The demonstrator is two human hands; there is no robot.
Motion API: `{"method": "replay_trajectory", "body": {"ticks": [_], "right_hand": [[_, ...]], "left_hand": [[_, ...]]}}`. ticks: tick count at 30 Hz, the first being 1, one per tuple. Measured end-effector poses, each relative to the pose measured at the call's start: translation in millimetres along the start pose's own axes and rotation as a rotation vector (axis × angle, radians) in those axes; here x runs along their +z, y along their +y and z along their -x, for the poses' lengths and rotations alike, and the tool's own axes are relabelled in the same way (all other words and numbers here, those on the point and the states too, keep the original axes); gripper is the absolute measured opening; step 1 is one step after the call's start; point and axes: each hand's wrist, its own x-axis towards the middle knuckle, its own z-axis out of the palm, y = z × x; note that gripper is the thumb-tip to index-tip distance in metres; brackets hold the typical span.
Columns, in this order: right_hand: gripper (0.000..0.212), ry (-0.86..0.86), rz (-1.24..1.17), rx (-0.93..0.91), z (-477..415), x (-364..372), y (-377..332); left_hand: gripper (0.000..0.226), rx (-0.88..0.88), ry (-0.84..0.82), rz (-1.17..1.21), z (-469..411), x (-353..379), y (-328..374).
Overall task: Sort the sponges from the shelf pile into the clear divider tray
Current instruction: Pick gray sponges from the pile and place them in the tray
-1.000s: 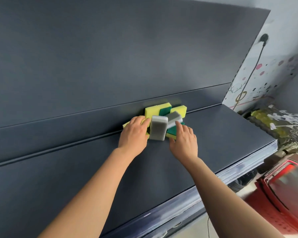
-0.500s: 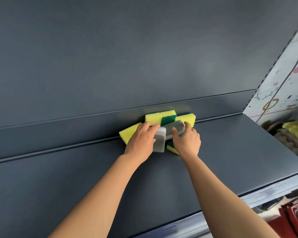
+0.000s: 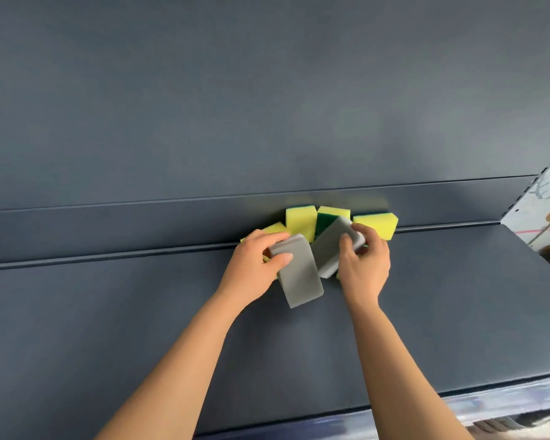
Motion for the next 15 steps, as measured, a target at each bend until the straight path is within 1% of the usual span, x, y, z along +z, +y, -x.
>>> {"method": "replay_trajectory", "body": {"ticks": [3, 6, 10, 15], "right_hand": [[0.020, 0.005, -0.006, -0.078, 18, 5, -7], [0.017, -0.016, -0.024, -0.209, 40, 14, -14], [0.017, -0.133, -0.052, -0.321, 76, 30, -32], [0.017, -0.287, -0.082, -0.389, 129, 52, -54]], "left_hand": [[0.034, -0.063, 0.042, 0.081, 16, -17, -12], [0.030, -0.118, 0.081, 0.140, 33, -37, -26], [0.028, -0.191, 0.166, 0.194, 62, -65, -45], [0.027, -0.262, 0.261, 0.209, 110, -109, -65]]}}
